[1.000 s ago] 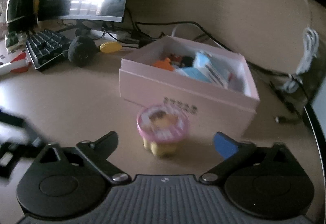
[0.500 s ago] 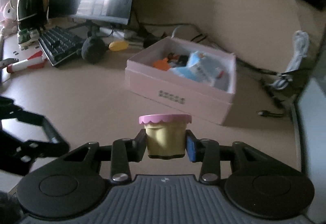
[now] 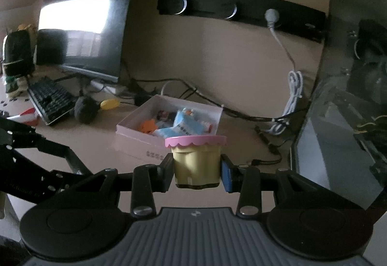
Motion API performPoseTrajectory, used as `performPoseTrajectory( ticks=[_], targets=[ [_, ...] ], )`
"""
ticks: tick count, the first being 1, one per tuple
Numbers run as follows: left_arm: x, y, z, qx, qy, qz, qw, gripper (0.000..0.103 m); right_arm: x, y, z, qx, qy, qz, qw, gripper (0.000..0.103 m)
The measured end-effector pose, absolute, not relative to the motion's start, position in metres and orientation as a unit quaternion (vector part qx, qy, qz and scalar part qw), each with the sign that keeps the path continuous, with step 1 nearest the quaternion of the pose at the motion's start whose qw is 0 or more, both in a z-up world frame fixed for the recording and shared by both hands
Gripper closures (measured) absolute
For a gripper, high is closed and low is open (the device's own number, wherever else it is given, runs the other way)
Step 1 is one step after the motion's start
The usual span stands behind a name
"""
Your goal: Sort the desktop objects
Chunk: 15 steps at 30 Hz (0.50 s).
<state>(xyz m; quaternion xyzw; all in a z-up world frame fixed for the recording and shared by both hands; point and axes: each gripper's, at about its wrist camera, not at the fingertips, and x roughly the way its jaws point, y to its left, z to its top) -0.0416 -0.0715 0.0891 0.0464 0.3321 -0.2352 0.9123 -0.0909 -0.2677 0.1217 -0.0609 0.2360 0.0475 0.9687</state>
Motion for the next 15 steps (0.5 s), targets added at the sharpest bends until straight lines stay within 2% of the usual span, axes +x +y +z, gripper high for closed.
performPoseTrajectory(
  ticks=[6,12,14,15],
  targets=[
    [-0.006,-0.068,0.095,0.051,0.3,-0.235,0.923,0.023,-0.069,-0.27,0.14,-0.018,0.228,0.057,0.972,0.064],
    [0.069,-0.071,0.124,0.052,0.21,-0.216,0.952,0.022,0.003,-0.252,0.19,0.027,0.201,0.098,0.974,0.064],
    [0.1,-0.074,0.127,0.065,0.203,-0.221,0.952,0.008,0.04,-0.242,0.203,0.036,0.198,0.1,0.974,0.062],
    [0.108,-0.075,0.125,0.072,0.208,-0.218,0.951,0.007,0.061,-0.239,0.207,0.043,0.204,0.105,0.972,0.057]
  ],
)
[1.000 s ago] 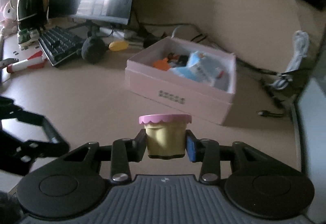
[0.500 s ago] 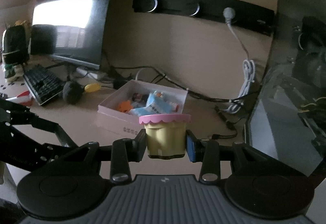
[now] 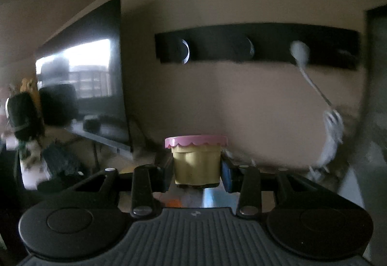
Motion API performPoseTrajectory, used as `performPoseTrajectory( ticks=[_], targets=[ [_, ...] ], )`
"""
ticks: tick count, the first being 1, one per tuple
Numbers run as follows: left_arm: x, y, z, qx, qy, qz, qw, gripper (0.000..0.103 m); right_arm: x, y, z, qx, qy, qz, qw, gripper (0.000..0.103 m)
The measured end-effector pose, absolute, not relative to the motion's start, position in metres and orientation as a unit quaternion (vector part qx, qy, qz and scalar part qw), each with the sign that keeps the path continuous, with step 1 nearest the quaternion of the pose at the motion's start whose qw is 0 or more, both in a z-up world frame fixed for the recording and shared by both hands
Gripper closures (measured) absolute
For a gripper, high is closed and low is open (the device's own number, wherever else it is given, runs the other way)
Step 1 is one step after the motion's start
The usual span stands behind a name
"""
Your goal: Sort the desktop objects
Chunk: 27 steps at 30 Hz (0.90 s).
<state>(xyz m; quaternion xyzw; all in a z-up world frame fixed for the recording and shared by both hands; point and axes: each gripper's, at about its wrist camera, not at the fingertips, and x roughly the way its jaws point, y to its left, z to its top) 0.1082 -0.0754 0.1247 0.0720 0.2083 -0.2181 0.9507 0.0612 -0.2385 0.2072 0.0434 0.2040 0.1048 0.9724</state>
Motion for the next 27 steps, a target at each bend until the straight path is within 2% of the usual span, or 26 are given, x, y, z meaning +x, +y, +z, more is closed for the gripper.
performPoseTrajectory(
  ticks=[1,2,6,14,19,24,27],
  targets=[
    [0.113,-0.074,0.122,0.075,0.214,-0.208,0.951,0.007,0.077,-0.236,0.209,0.049,0.21,0.102,0.971,0.045],
    [0.113,-0.068,0.119,0.072,0.223,-0.203,0.951,0.007,0.089,-0.234,0.209,0.051,0.211,0.092,0.972,0.043],
    [0.096,-0.039,0.091,0.045,0.273,-0.191,0.942,0.006,0.101,-0.234,0.192,0.041,0.222,0.081,0.971,0.043],
    [0.056,0.027,0.038,-0.032,0.378,-0.097,0.92,0.006,0.105,-0.224,0.113,0.002,0.315,0.07,0.946,0.042],
    [0.043,0.065,0.036,-0.039,0.383,-0.025,0.922,0.006,0.12,-0.184,0.094,-0.009,0.339,0.125,0.932,0.04],
    [0.034,0.105,0.05,-0.059,0.372,0.021,0.926,0.006,0.166,-0.107,0.093,-0.004,0.34,0.193,0.92,0.034],
    [0.033,0.121,0.05,-0.067,0.376,0.035,0.924,0.006,0.2,-0.061,0.085,0.013,0.337,0.176,0.925,0.033]
  ],
)
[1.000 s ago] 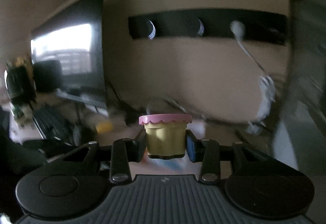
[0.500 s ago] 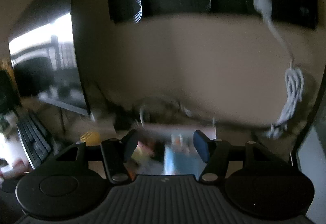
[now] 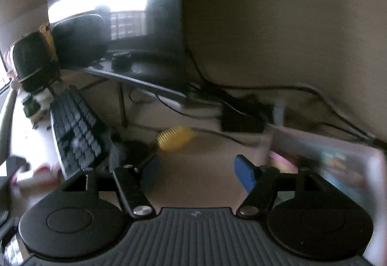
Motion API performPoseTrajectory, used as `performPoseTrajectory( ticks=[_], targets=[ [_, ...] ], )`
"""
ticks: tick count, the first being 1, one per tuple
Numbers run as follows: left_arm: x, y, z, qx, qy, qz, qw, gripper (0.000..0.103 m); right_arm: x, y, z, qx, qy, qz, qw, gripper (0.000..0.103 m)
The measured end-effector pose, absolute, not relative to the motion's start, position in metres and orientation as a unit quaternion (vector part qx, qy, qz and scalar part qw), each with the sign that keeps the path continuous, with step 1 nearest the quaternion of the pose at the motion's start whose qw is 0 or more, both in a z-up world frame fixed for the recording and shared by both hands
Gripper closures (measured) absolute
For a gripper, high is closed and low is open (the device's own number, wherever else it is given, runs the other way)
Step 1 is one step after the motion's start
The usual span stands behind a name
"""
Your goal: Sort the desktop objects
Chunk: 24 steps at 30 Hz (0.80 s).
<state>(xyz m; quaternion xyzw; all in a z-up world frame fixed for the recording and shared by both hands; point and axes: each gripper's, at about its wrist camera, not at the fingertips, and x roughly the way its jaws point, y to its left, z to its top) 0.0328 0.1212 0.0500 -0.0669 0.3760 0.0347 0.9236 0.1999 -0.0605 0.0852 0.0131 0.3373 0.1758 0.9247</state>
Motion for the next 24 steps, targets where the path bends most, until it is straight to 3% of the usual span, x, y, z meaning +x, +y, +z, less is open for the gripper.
performPoseTrajectory(
  ticks=[3,5,10,12,15,17,24],
  targets=[
    [0.029,0.137,0.046,-0.084,0.383,0.045,0.919,0.006,0.228,-0.026,0.071,0.036,0.327,0.144,0.933,0.035],
    [0.026,0.146,0.044,-0.089,0.384,0.045,0.918,0.006,0.245,-0.009,0.06,0.047,0.328,0.128,0.935,0.047],
    [0.021,0.161,0.041,-0.09,0.388,0.043,0.916,0.006,0.268,0.007,0.026,0.074,0.358,0.099,0.925,0.048],
    [0.025,0.165,0.038,-0.09,0.392,0.043,0.914,0.006,0.271,0.01,0.018,0.073,0.369,0.106,0.92,0.062],
    [0.032,0.167,0.037,-0.094,0.395,0.041,0.913,0.006,0.263,0.01,0.02,0.064,0.376,0.119,0.917,0.066],
    [0.038,0.163,0.036,-0.094,0.397,0.036,0.912,0.006,0.248,0.006,0.025,0.056,0.376,0.128,0.916,0.076],
    [0.05,0.127,0.036,-0.069,0.394,0.005,0.916,0.006,0.162,-0.033,0.049,0.014,0.367,0.178,0.913,0.076]
  ],
)
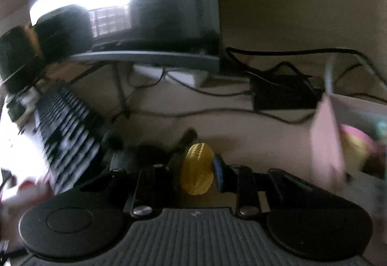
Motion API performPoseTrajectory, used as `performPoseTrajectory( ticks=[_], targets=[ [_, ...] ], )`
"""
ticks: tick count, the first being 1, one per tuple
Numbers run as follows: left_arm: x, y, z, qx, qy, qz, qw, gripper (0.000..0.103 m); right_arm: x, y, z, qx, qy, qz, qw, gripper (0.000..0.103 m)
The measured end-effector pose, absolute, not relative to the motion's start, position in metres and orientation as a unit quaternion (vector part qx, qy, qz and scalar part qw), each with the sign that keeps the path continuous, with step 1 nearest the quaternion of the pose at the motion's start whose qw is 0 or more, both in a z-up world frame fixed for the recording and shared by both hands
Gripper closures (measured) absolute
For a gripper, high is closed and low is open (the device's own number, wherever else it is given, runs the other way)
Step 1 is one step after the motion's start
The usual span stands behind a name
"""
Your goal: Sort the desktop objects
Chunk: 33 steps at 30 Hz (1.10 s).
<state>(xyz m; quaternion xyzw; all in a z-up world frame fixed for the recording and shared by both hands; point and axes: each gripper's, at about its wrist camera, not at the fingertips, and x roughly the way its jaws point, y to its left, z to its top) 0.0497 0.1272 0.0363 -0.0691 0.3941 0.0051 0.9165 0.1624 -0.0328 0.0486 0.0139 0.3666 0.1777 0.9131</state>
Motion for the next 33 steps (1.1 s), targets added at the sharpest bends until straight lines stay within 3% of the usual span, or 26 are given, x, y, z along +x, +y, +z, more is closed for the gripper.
performPoseTrajectory(
  ticks=[11,12,14,17,20,25,33],
  targets=[
    [0.099,0.082,0.04,-0.037,0.381,0.012,0.924,0.006,0.024,-0.16,0.042,-0.037,0.38,0.151,0.912,0.074],
    [0.107,0.079,0.039,-0.03,0.38,0.018,0.924,0.006,0.017,-0.17,0.04,-0.035,0.378,0.135,0.915,0.071],
    [0.124,0.072,0.038,-0.019,0.379,0.032,0.925,0.006,0.005,-0.189,0.04,-0.025,0.369,0.103,0.923,0.054],
    [0.146,0.065,0.037,-0.013,0.375,0.048,0.926,0.006,-0.015,-0.212,0.043,-0.018,0.35,0.066,0.934,0.036],
    [0.161,0.056,0.036,0.009,0.369,0.062,0.927,0.007,-0.036,-0.226,0.046,-0.023,0.334,0.036,0.942,0.024],
    [0.168,0.038,0.027,0.059,0.365,0.071,0.926,0.029,-0.062,-0.245,0.04,-0.035,0.332,0.009,0.943,0.021],
    [0.123,0.031,0.043,0.044,0.356,0.013,0.933,0.035,-0.071,-0.256,0.042,-0.029,0.326,0.011,0.945,0.018]
  ],
)
